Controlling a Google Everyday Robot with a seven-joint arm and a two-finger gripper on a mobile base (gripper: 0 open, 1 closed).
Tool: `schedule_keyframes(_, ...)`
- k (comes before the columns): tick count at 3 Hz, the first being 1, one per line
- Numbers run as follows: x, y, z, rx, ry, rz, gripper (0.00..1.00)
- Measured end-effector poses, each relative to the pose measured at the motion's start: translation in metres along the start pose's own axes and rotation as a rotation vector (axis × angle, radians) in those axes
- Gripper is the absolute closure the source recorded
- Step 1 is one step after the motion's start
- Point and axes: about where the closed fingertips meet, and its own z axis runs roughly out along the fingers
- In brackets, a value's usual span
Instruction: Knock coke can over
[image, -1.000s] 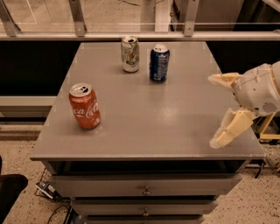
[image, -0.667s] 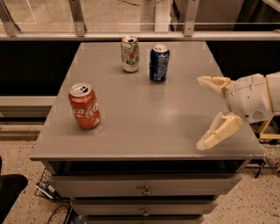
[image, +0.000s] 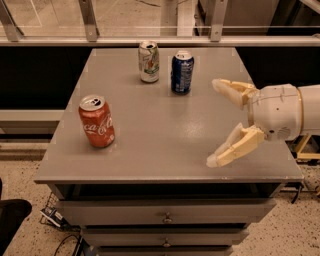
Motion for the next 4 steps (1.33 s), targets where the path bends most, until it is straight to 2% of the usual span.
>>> schedule_keyframes(1,0.001,0.0,0.0,0.0,0.005,-0.002,0.0)
schedule_keyframes(2,-0.009,0.005,0.021,-0.005,-0.012,0.012,0.0)
schedule_keyframes(4,-0.045,0.01,0.094,0.0,-0.067,0.047,0.0)
